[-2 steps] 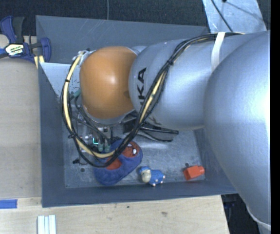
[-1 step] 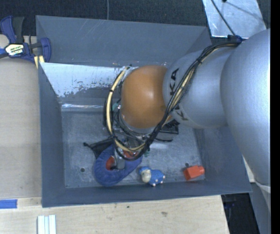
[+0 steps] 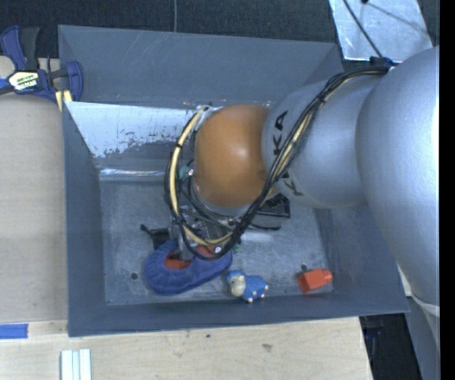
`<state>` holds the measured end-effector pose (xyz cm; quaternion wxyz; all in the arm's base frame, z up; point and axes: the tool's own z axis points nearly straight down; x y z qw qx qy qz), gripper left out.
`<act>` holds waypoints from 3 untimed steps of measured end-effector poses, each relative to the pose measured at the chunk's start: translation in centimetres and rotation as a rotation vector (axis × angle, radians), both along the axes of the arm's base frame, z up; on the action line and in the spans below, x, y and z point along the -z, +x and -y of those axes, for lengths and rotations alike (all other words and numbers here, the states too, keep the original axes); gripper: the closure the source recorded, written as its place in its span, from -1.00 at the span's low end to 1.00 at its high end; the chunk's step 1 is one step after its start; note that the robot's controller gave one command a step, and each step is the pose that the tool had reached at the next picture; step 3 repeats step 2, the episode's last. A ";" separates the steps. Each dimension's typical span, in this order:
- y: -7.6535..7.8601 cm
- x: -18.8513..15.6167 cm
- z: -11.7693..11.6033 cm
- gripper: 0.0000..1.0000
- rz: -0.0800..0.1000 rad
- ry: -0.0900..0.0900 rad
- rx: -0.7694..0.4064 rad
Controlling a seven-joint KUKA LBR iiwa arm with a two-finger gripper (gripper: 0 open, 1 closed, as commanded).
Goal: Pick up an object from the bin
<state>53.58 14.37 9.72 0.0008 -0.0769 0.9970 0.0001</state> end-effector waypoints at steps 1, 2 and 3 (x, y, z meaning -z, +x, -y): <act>-1.3 0.8 -4.5 1.00 0.001 -0.001 -0.212; 1.0 -13.5 -6.4 1.00 0.010 0.002 -0.236; 1.0 -13.5 -6.4 1.00 0.010 0.002 -0.236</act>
Offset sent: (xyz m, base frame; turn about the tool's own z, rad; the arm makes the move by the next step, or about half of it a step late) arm -0.0146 0.0445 -0.0095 -0.2116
